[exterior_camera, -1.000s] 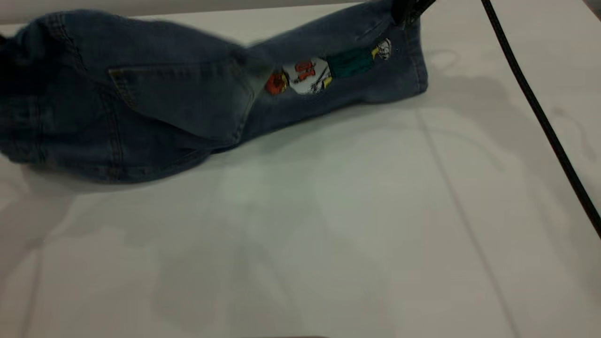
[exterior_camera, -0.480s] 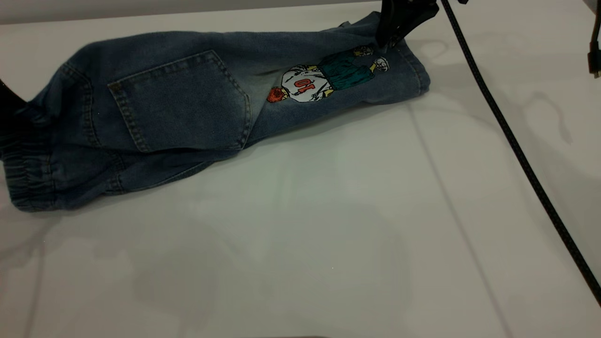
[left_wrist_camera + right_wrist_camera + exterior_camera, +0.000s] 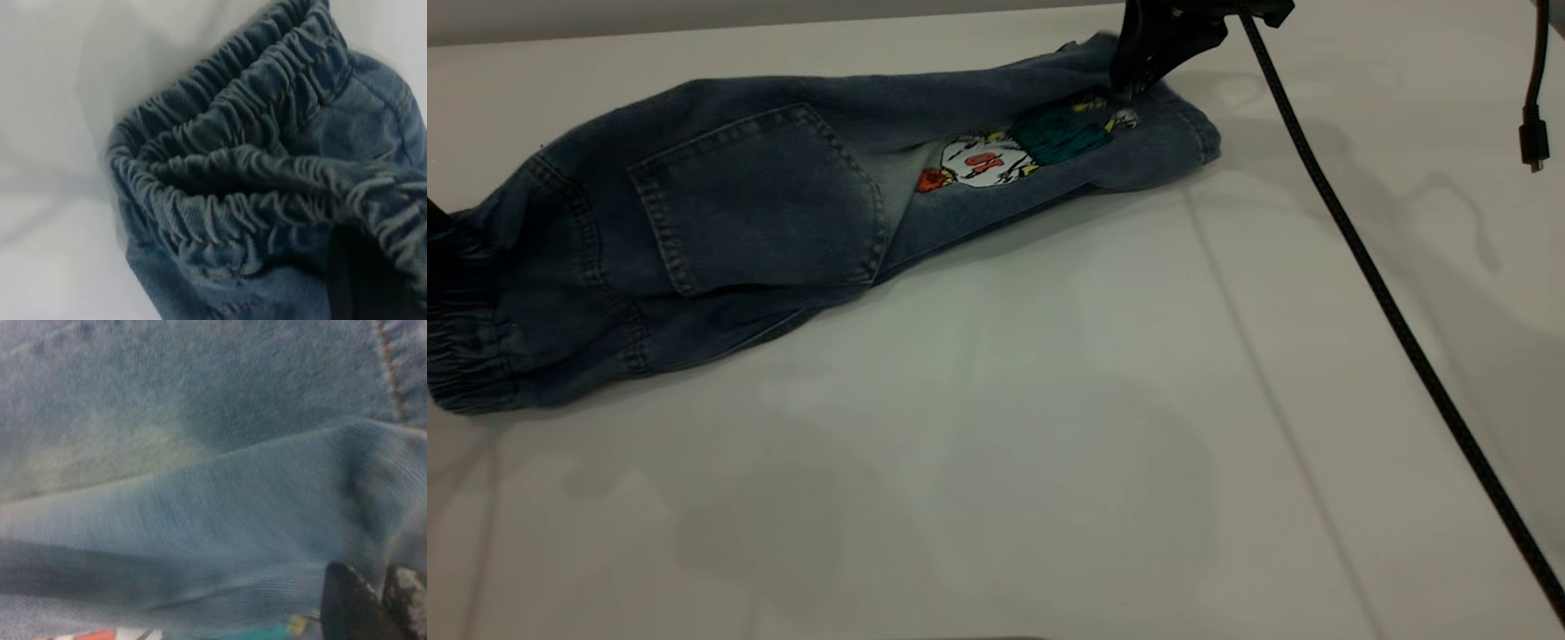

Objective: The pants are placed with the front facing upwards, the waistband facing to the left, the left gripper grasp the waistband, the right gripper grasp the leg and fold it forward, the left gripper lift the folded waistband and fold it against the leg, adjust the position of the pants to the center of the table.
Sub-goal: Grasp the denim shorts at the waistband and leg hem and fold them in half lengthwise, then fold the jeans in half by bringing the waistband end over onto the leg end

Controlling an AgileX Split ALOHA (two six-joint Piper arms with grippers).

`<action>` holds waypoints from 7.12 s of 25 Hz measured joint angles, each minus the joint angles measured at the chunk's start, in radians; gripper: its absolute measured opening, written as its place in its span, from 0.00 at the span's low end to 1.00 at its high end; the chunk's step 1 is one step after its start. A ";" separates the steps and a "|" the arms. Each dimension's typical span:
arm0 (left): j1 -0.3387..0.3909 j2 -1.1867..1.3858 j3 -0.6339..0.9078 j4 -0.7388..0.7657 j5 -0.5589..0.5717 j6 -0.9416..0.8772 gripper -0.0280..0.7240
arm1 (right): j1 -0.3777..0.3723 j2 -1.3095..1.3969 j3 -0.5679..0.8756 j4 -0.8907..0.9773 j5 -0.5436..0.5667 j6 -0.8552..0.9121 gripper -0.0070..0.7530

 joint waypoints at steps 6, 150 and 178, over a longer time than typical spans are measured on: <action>0.000 0.000 -0.002 0.157 -0.049 0.000 0.20 | -0.003 0.000 0.000 0.017 -0.021 0.001 0.33; 0.492 0.166 -0.254 0.684 0.733 0.465 0.09 | 0.341 0.000 -0.001 0.264 -0.052 -0.225 0.66; 0.236 -0.214 -0.287 0.714 0.811 0.449 0.09 | 0.477 0.102 -0.130 0.165 -0.073 -0.213 0.66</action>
